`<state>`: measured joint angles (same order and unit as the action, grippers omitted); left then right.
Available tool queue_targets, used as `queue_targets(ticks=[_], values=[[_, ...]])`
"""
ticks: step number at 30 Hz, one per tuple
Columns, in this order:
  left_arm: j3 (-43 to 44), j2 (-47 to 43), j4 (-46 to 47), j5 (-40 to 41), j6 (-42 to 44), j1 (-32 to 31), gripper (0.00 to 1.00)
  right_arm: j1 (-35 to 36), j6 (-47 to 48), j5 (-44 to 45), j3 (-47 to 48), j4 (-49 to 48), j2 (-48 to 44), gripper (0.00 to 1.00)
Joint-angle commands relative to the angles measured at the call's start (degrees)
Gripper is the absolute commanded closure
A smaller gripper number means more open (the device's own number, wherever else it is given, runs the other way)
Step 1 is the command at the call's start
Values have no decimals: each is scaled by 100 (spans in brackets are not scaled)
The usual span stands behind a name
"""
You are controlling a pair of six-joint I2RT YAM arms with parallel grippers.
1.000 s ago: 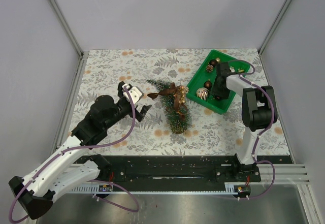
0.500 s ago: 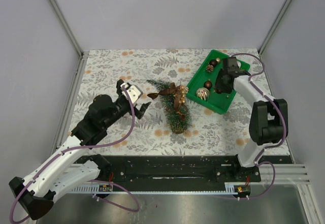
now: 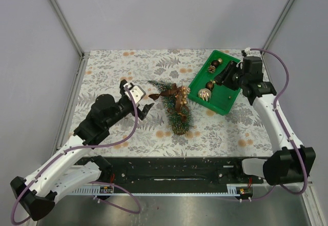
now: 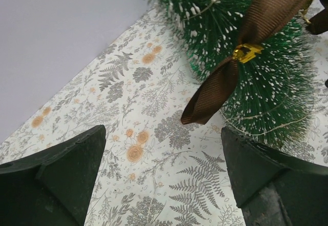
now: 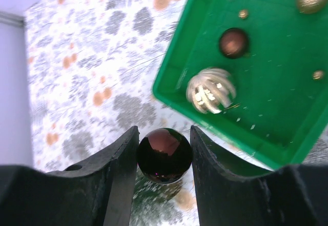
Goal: Decorate the small christmas tree
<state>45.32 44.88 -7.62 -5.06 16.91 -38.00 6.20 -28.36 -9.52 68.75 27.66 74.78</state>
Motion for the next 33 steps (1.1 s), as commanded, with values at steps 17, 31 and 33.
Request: queue_targets(ticks=[17, 31, 33], values=[[530, 855, 393, -1382, -152, 205, 1, 346, -416, -2397, -986, -568, -1475, 74], [496, 917, 278, -2420, -170, 442, 5, 1112, -917, -1993, -1461, -1394, -1484, 76], [443, 908, 348, -2465, -179, 442, 7, 1164, -970, -1931, -1549, -1491, -1484, 77]])
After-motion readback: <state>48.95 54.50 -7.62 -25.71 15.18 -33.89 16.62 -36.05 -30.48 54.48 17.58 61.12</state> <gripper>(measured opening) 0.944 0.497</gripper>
